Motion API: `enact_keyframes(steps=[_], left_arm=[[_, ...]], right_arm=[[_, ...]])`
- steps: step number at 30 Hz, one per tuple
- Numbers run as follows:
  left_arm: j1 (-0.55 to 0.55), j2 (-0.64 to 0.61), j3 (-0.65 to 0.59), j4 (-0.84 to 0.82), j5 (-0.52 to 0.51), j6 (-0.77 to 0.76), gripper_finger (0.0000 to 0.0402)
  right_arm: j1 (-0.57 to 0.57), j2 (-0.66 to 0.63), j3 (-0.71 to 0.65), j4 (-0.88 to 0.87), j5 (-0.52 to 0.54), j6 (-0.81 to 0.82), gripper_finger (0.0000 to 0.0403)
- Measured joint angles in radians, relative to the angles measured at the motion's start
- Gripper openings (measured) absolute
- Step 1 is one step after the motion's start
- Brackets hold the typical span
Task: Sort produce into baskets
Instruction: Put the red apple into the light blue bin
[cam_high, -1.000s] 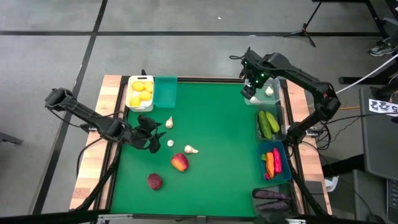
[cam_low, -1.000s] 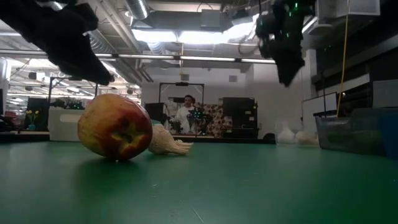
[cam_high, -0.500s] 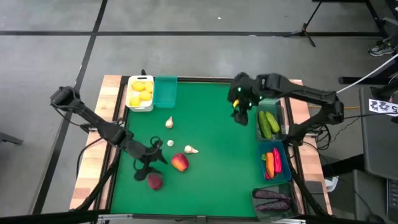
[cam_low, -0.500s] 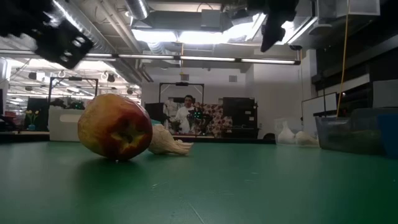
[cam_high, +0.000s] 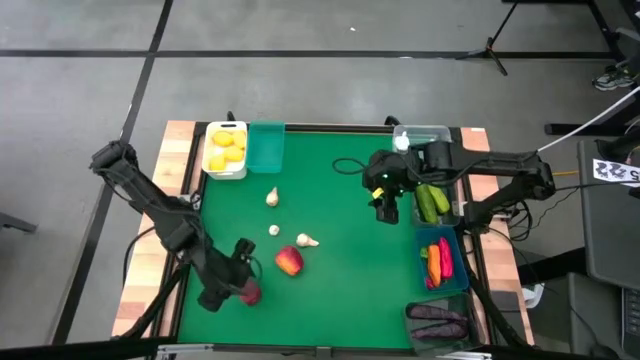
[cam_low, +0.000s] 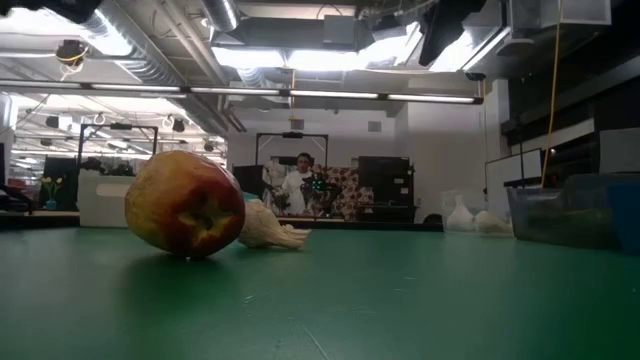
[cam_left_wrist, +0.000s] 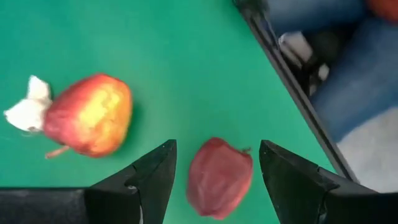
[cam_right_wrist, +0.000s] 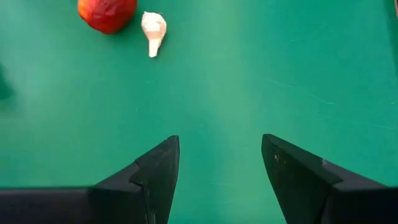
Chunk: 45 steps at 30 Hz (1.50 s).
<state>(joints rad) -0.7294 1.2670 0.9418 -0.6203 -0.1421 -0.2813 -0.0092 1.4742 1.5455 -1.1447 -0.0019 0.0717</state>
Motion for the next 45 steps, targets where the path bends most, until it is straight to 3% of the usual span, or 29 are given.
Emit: enact_keyframes(steps=[6, 14, 22, 34, 40, 45], left_arm=[[-0.001, 0.103, 0.063, -0.011, -0.003, -0.035, 0.0225], [0.027, 0.117, 0.064, -0.019, 0.017, -0.121, 0.0226], [0.138, 0.117, 0.064, -0.016, 0.316, -0.183, 0.0266], [0.156, 0.117, 0.064, 0.015, 0.162, -0.143, 0.0272], [0.169, 0.117, 0.064, 0.015, 0.191, -0.129, 0.0272], [0.200, 0.117, 0.064, 0.031, 0.274, -0.077, 0.0287]], right_arm=[[0.004, 0.000, 0.000, -0.001, 0.001, 0.004, 0.0227], [0.003, 0.000, 0.000, -0.001, 0.036, 0.006, 0.0227], [0.003, 0.000, -0.001, -0.001, 0.036, 0.014, 0.0227], [0.003, 0.000, -0.001, -0.001, 0.036, 0.028, 0.0227], [0.003, 0.000, -0.001, -0.001, 0.036, 0.028, 0.0227], [0.003, 0.000, -0.001, -0.001, 0.036, 0.029, 0.0227]])
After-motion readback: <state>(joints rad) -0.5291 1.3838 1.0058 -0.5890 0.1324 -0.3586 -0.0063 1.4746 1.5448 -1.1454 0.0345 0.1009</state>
